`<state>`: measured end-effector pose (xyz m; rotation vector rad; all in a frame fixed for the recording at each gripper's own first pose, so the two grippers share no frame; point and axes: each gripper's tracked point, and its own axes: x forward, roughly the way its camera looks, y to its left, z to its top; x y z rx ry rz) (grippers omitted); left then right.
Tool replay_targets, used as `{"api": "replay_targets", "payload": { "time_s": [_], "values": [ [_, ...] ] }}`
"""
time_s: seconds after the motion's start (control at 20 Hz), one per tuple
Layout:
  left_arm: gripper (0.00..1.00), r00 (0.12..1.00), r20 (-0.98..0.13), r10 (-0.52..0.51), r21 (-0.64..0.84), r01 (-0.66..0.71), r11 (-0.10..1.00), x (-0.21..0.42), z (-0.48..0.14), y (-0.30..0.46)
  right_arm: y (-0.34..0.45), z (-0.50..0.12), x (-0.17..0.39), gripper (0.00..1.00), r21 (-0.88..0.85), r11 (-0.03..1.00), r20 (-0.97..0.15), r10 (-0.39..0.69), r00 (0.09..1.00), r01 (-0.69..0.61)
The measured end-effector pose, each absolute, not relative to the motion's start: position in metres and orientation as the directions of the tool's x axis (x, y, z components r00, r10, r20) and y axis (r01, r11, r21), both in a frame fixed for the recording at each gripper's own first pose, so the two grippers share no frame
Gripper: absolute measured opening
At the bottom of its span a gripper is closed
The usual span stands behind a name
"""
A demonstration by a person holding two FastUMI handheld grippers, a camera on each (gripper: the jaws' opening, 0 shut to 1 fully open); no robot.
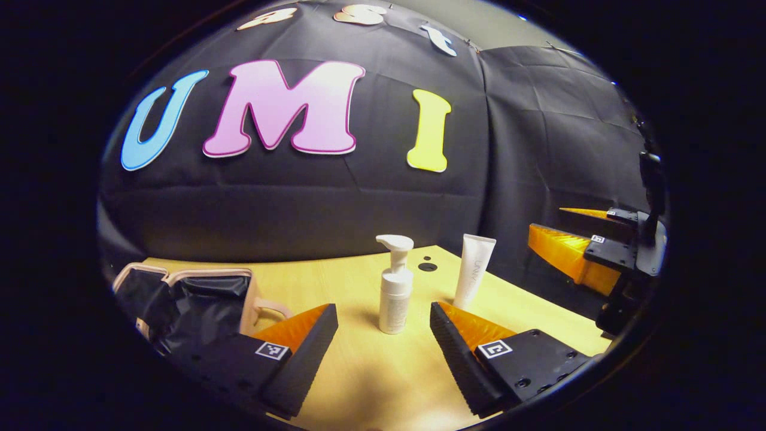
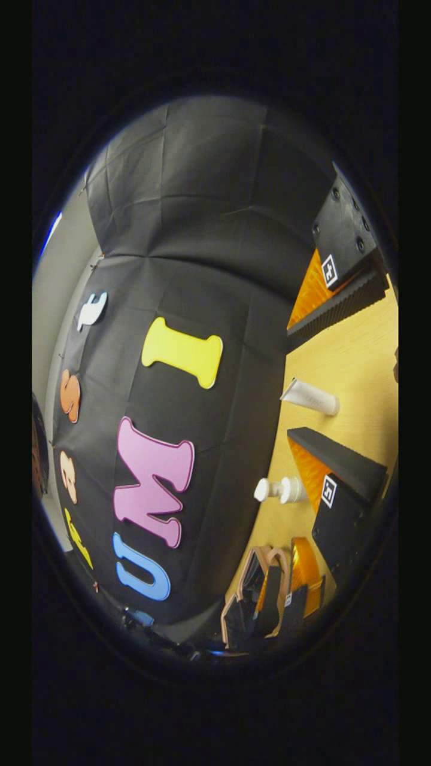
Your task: First open the suitcase, pack the skin care products into it, and then close the suitcase.
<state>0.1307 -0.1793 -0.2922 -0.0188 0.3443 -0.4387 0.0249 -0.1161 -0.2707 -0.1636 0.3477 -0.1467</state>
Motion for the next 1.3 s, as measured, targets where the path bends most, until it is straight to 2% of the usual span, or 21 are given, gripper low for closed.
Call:
{"api": "replay_targets", "payload": {
  "time_s": [0.45, 0.75, 0.95, 1.0, 1.05, 1.1, 1.3],
  "values": [
    [0.98, 0.836, -0.343, -0.429, -0.117, 0.415, 0.902, 0.199, -0.342, -0.231, -0.148, -0.311, 0.023, 0.97, -0.167, 0.976, -0.388, -0.197, 0.9, 0.141],
    [0.98, 0.828, -0.373, -0.418, -0.174, 0.38, 0.908, 0.246, -0.364, -0.266, -0.145, -0.358, 0.031, 0.97, -0.118, 0.975, -0.465, -0.221, 0.857, 0.188],
    [0.98, 0.814, -0.411, -0.41, -0.152, 0.382, 0.912, 0.258, -0.382, -0.273, -0.132, -0.385, 0.047, 0.97, -0.101, 0.976, -0.495, -0.216, 0.842, 0.192],
    [0.96, 0.819, -0.414, -0.397, -0.141, 0.373, 0.917, 0.262, -0.383, -0.27, -0.133, -0.395, 0.047, 0.97, -0.095, 0.974, -0.512, -0.224, 0.829, 0.204],
    [0.9, 0.817, -0.413, -0.403, -0.15, 0.375, 0.915, 0.266, -0.383, -0.27, -0.135, -0.405, 0.048, 0.99, -0.08, 0.972, -0.531, -0.23, 0.815, 0.222],
    [0.69, 0.802, -0.42, -0.425, -0.167, 0.392, 0.905, 0.262, -0.38, -0.27, -0.137, -0.413, 0.05, 0.97, -0.067, 0.967, -0.544, -0.241, 0.804, 0.244],
    [0.65, 0.797, -0.435, -0.419, -0.174, 0.382, 0.908, 0.263, -0.384, -0.256, -0.14, -0.444, 0.067, 0.97, -0.069, 0.965, -0.577, -0.244, 0.779, 0.252]
  ]
}}
